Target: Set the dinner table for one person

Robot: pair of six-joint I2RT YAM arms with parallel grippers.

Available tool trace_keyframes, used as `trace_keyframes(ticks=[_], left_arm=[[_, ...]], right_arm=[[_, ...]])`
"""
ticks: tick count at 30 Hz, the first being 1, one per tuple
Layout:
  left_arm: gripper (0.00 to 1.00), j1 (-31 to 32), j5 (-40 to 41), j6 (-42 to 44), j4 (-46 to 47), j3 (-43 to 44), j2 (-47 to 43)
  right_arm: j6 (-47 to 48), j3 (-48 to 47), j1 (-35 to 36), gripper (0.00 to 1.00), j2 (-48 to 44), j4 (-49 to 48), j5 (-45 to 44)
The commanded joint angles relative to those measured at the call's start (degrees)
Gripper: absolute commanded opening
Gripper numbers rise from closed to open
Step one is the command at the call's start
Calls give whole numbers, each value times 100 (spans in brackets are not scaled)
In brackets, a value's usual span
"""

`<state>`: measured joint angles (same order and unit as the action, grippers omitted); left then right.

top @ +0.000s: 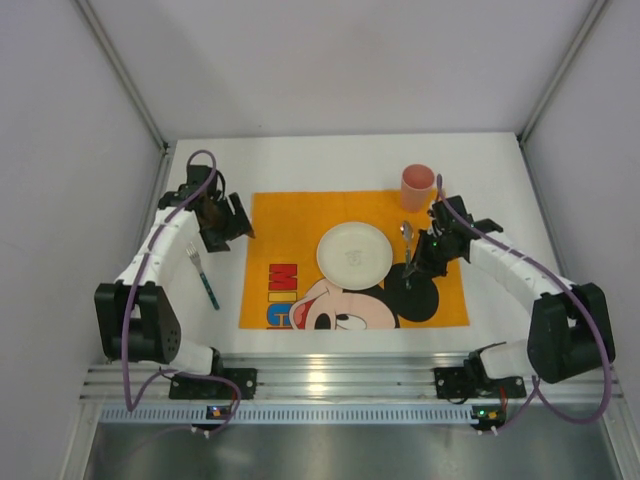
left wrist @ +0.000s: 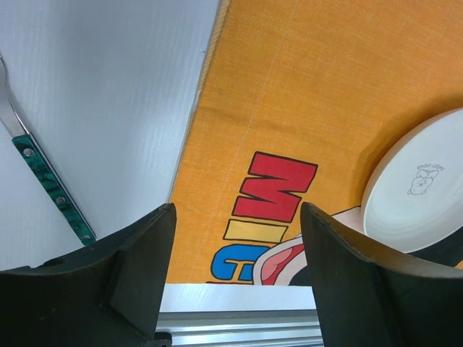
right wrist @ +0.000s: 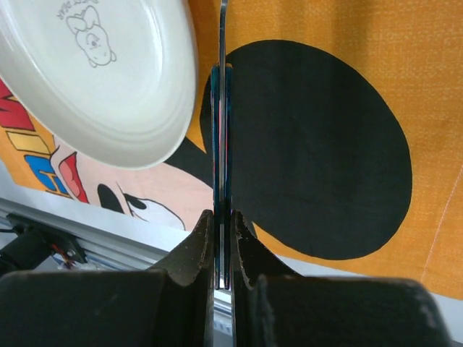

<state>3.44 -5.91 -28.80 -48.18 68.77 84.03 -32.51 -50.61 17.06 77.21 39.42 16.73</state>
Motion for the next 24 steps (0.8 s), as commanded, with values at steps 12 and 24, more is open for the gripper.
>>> trace_keyframes(ticks=[12, 24], left_arm=[[71, -212, 547, -56, -112, -145, -79], [69, -1759, 1513, -47, -543, -434, -159]], right_arm=[[483, -133, -141, 41, 822, 372, -616], [579, -783, -150, 56, 664, 1190, -1102]])
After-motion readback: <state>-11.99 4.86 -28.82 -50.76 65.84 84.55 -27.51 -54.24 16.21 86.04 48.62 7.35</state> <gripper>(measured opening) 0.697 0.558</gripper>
